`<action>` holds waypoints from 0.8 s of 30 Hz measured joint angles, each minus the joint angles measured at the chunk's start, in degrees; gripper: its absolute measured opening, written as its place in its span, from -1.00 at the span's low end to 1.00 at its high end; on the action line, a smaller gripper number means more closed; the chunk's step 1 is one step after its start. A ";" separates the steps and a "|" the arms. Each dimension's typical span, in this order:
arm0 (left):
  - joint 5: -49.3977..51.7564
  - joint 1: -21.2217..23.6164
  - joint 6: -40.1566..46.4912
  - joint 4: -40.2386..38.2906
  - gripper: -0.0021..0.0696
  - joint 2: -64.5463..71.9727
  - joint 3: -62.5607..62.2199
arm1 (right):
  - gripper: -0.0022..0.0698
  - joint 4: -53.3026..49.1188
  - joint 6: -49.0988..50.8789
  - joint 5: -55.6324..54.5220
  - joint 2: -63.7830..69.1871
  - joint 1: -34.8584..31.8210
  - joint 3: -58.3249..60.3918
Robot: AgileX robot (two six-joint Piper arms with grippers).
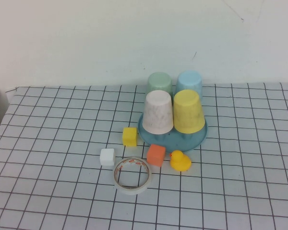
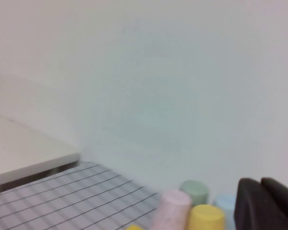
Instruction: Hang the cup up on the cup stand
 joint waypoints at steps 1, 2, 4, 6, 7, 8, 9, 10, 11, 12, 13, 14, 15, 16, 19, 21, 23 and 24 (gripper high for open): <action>0.00 0.00 0.00 0.00 -0.93 0.00 0.00 | -0.93 0.00 -0.42 -1.33 -1.93 0.00 1.26; 0.00 0.00 0.00 0.00 -0.93 0.00 0.00 | -0.93 -0.09 -0.97 -2.69 -3.27 0.00 2.15; 0.00 0.00 0.00 0.00 -0.93 0.00 0.00 | -0.93 -0.09 -2.87 -5.53 -5.93 0.00 3.75; 0.00 0.00 0.00 0.00 -0.93 0.00 0.00 | -0.94 -0.09 -5.72 -8.21 -7.51 0.00 4.70; 0.00 0.00 0.00 0.00 -0.93 0.00 0.00 | -0.94 -0.09 -7.48 -9.70 -8.16 0.00 5.01; 0.00 0.00 0.00 0.00 -0.93 0.00 0.00 | -0.94 -0.09 -8.74 -10.77 -8.54 0.00 5.19; 0.00 0.00 0.00 0.00 -0.93 0.00 0.00 | -0.94 -0.09 -10.01 -12.06 -8.98 0.00 5.44; 0.00 0.00 0.00 0.00 -0.93 0.00 0.00 | -0.94 -0.09 -10.71 -13.06 -9.10 0.00 5.57; 0.00 0.00 0.00 0.00 -0.93 0.00 0.00 | -0.94 -0.09 -11.34 -13.90 -9.25 -0.09 5.82; 0.00 0.00 0.00 0.00 -0.93 0.00 0.00 | -0.94 -0.09 -11.60 -14.64 -9.25 -0.09 5.96; 0.00 0.00 0.00 0.00 -0.93 0.00 0.00 | -0.94 -0.09 -11.86 -15.29 -9.29 -0.09 6.19; 0.00 0.00 0.00 0.00 -0.93 0.00 0.00 | -0.94 -0.09 -12.00 -15.81 -9.29 -0.09 6.36; 0.00 0.00 0.00 0.00 -0.93 0.00 0.00 | -0.94 0.02 -12.11 -16.41 -9.38 -0.09 6.71; 0.00 0.00 0.00 0.00 -0.93 0.00 0.00 | -0.94 0.02 -12.11 -17.04 -9.38 -0.09 7.05; 0.00 0.00 0.00 0.00 -0.93 0.00 0.00 | -0.94 0.32 -11.94 -18.91 -9.42 -0.09 8.58; 0.00 0.00 0.00 0.00 -0.93 0.00 0.00 | -0.94 -4.73 -6.45 -21.23 -9.51 -0.20 10.48; 0.00 0.00 0.00 0.00 -0.93 0.00 0.00 | -0.94 -16.96 6.99 -23.06 -9.51 -0.98 12.95; 0.00 0.00 0.00 0.00 -0.93 0.00 0.00 | -0.94 -26.26 17.97 -23.42 -9.51 -1.71 14.31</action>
